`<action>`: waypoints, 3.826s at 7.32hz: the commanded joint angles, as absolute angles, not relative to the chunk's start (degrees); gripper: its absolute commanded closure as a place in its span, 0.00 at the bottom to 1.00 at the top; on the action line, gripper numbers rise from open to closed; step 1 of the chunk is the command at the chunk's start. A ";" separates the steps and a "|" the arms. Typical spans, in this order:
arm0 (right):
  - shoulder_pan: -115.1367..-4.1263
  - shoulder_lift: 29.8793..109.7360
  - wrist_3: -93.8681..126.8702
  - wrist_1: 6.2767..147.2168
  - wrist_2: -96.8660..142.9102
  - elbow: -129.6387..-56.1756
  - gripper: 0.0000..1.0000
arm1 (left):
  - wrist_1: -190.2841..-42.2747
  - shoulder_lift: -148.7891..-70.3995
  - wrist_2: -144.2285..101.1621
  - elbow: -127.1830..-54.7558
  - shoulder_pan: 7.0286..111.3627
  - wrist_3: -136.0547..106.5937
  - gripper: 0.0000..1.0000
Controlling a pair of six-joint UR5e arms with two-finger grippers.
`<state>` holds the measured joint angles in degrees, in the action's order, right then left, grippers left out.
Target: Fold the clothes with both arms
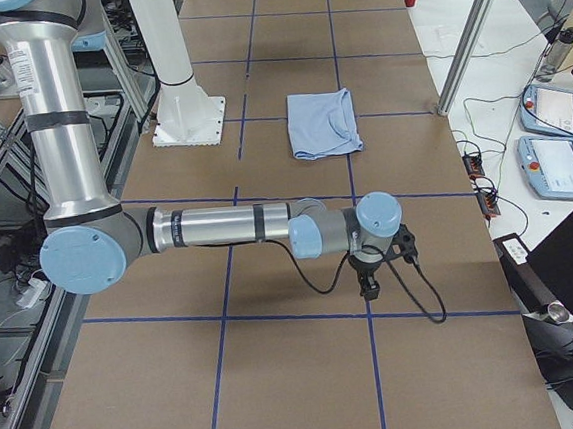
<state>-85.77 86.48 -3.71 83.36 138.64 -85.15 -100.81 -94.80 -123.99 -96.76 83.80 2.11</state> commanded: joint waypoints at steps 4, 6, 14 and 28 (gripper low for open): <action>-88.51 93.52 -4.40 80.51 138.34 -92.37 0.00 | -101.08 -88.33 -120.04 -95.54 86.31 10.64 0.00; -88.59 93.60 -4.04 83.65 137.11 -93.25 0.00 | -97.32 -88.42 -125.14 -95.97 86.31 10.20 0.00; -88.77 94.92 -2.20 92.55 137.11 -95.98 0.00 | -95.98 -87.10 -126.91 -98.53 86.31 2.12 0.00; -88.68 93.25 7.82 79.63 137.02 -91.67 0.00 | -96.59 -87.28 -126.91 -98.61 86.31 -4.22 0.00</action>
<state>-88.68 93.25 7.75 79.56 136.92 -91.62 -96.59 -87.27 -126.91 -98.58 86.31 -4.22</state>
